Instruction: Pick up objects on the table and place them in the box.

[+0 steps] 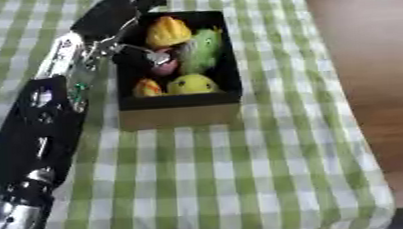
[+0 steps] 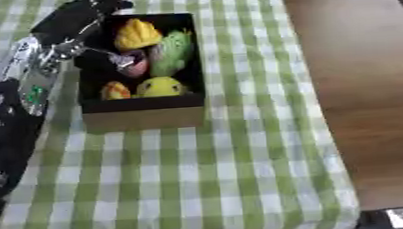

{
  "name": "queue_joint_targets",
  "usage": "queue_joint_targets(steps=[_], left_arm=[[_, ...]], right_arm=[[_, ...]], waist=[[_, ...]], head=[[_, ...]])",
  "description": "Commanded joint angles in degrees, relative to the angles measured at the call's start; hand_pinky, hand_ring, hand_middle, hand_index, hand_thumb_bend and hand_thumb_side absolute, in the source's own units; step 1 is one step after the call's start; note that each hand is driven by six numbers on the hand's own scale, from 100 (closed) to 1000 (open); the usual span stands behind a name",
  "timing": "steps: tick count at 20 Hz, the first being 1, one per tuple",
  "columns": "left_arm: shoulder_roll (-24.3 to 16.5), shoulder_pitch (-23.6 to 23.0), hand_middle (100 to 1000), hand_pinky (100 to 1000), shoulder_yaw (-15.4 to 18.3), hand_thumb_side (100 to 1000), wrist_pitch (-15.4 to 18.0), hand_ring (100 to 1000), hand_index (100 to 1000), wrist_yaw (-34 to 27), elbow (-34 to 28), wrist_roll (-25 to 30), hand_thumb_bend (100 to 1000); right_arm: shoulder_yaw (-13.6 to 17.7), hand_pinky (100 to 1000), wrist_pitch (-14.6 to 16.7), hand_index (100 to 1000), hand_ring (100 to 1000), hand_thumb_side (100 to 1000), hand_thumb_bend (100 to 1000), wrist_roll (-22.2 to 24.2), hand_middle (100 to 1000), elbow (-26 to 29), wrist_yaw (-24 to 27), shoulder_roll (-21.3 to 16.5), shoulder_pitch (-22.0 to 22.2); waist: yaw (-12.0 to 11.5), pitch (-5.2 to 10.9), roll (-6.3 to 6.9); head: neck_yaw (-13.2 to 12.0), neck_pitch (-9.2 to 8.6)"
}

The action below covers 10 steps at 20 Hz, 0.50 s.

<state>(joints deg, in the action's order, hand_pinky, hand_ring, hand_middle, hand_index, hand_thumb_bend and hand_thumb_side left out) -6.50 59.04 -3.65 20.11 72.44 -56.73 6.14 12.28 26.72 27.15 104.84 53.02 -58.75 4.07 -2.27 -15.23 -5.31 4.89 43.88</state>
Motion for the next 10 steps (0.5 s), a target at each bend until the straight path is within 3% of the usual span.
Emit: queue_joint_targets(steps=[1,5,10], left_arm=[[-0.8,1.3,816,931,0.2,676,-0.1,882,935,-0.5,-1.7,-0.6,471],[-2.9,0.8,805,917,-0.7,625,0.7,872,920,-2.8,-3.4,-0.5,392],[-9.2,-0.7,793,906,-3.3,618,4.3,862,908,-10.5,-7.2,1.9,361]], right_arm=[[1.0,1000,0.4,991,1000,891,100,-0.4,606,0.1,-0.4,-1.4,0.1],[1.8,1000,1.0,991,1000,888,100,-1.0,607,0.2,-0.4,-1.5,1.6],[3.4,1000,1.7,991,1000,885,100,-1.8,607,0.5,-0.2,-1.6,4.8]], waist=[[0.0,0.95,-0.03],[-0.6,1.42,0.19],[-2.5,2.35,0.94]], head=[[0.2,0.24],[0.8,0.24],[2.3,0.24]])
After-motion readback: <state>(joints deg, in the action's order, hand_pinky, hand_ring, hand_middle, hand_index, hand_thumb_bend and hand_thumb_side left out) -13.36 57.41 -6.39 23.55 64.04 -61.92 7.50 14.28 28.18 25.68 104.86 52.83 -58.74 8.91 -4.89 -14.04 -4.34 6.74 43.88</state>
